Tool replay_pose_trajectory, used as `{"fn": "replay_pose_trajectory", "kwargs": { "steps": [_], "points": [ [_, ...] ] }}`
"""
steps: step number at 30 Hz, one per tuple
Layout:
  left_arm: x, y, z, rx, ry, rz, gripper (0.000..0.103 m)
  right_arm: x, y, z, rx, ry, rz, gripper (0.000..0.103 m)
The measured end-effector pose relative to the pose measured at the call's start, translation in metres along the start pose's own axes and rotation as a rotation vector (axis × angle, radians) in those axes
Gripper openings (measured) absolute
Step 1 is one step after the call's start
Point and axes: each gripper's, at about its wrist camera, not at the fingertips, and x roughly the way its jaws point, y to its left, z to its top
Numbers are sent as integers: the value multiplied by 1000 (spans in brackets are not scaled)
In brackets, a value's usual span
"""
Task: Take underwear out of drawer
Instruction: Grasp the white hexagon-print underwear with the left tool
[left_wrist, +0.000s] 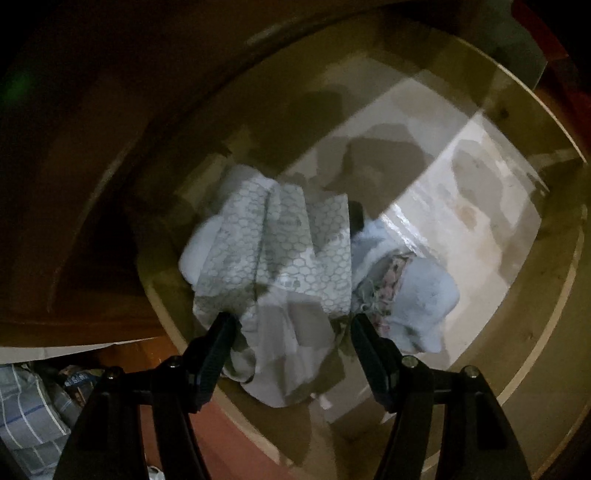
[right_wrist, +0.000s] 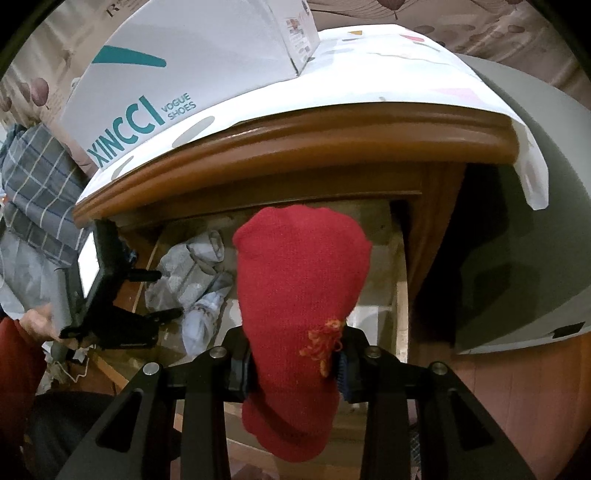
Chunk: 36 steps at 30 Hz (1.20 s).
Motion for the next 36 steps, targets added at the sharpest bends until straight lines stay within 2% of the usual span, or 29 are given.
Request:
{"fn": "replay_pose_trajectory", "kwargs": {
  "steps": [2, 3, 5, 6, 11, 13, 17, 21, 23, 26, 30, 36],
  "points": [
    [4, 0, 3, -9, 38, -34, 67, 2, 2, 0, -6, 9, 0, 32],
    [9, 3, 6, -35, 76, -76, 67, 3, 2, 0, -8, 14, 1, 32],
    [17, 8, 9, -124, 165, -226, 66, 4, 3, 0, -12, 18, 2, 32],
    [19, 5, 9, -127, 187, -279, 59, 4, 3, 0, -12, 18, 2, 32],
    [11, -28, 12, -25, 217, -339, 53, 5, 3, 3, -2, 18, 7, 32],
    [8, -25, 16, -72, 211, -372, 53, 5, 2, 3, 1, 17, 8, 32],
    [2, 1, 18, -273, 188, -422, 56, 5, 1, 2, 2, 19, 17, 32],
    [0, 24, 16, -438, 181, -430, 60, 3, 0, 2, 12, 13, 30, 32],
    [1, 26, 16, -480, 193, -437, 64, 2, 0, 1, 9, 9, 32, 33],
    [4, 16, 23, -495, 230, -428, 66, 1, -1, 0, 7, 6, 31, 34],
    [19, 3, 32, -507, 271, -386, 73, 0, -3, 0, 16, 11, 37, 34],
    [41, -3, 36, -495, 366, -319, 76, 2, -1, 2, 13, 18, 38, 34]
  ]
}}
